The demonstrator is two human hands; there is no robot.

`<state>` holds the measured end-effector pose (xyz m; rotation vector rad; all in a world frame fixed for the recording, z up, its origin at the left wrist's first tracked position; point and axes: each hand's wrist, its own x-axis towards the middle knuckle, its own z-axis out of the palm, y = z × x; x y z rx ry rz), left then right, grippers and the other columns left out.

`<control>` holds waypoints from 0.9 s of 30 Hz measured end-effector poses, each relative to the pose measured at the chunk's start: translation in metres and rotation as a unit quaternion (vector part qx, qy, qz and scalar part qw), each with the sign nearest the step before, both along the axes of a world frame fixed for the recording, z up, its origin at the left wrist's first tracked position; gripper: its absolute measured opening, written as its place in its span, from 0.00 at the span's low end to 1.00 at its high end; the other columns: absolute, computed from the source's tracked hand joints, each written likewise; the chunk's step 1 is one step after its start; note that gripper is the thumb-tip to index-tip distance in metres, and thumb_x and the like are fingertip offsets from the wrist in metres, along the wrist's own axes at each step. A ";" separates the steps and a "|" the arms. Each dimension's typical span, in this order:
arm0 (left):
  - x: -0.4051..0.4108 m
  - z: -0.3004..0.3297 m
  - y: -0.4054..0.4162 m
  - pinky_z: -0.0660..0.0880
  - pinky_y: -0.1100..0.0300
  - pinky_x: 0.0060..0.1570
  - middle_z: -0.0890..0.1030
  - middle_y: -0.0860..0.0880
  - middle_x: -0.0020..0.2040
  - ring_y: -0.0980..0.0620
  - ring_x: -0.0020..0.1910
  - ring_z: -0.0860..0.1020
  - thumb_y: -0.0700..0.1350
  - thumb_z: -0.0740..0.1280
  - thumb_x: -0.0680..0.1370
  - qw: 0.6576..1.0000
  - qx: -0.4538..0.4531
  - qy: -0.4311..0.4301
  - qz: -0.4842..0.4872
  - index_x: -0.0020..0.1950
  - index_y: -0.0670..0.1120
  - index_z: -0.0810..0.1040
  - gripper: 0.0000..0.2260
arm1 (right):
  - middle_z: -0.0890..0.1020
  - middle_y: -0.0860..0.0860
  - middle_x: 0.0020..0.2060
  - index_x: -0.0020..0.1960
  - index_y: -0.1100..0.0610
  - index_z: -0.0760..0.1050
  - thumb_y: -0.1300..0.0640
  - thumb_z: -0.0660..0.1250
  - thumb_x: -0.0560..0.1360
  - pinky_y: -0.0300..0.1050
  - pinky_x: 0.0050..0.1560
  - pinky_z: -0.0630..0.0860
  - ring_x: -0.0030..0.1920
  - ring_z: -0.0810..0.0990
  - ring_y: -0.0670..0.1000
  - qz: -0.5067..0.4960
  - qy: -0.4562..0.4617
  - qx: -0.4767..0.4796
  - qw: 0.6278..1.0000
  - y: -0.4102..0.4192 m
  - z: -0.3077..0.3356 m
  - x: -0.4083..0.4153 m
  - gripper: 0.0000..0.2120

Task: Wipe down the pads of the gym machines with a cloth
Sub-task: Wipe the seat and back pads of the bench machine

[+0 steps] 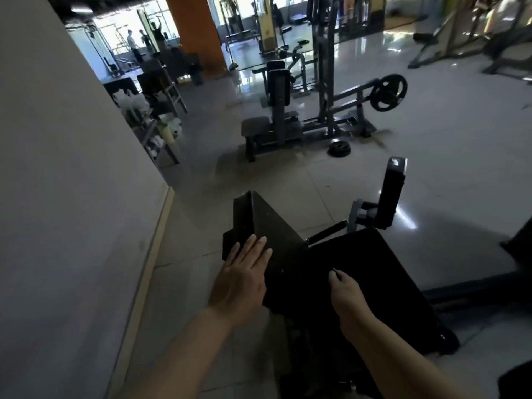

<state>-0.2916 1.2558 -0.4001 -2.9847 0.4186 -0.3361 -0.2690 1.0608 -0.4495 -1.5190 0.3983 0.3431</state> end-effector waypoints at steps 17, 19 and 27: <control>0.055 -0.002 0.003 0.56 0.50 0.71 0.68 0.44 0.72 0.47 0.74 0.60 0.47 0.50 0.78 0.999 -0.053 0.009 -0.003 0.70 0.40 0.69 0.23 | 0.76 0.50 0.62 0.69 0.51 0.68 0.56 0.55 0.81 0.52 0.64 0.72 0.62 0.75 0.49 -0.054 -0.091 0.043 0.993 0.046 -0.012 0.018 0.17; 0.059 -0.001 0.005 0.55 0.52 0.71 0.65 0.45 0.74 0.49 0.75 0.57 0.48 0.48 0.79 0.998 -0.055 0.012 0.018 0.71 0.41 0.66 0.24 | 0.72 0.49 0.67 0.71 0.49 0.66 0.56 0.55 0.81 0.51 0.68 0.69 0.67 0.70 0.48 0.004 -0.119 0.048 0.992 0.058 -0.019 0.022 0.18; 0.069 0.002 -0.020 0.59 0.50 0.70 0.65 0.47 0.73 0.49 0.74 0.59 0.47 0.49 0.80 0.994 -0.096 0.032 0.048 0.71 0.43 0.61 0.20 | 0.47 0.26 0.69 0.69 0.34 0.50 0.26 0.40 0.71 0.39 0.74 0.43 0.71 0.40 0.29 0.188 -0.183 0.034 0.965 0.072 -0.039 0.012 0.29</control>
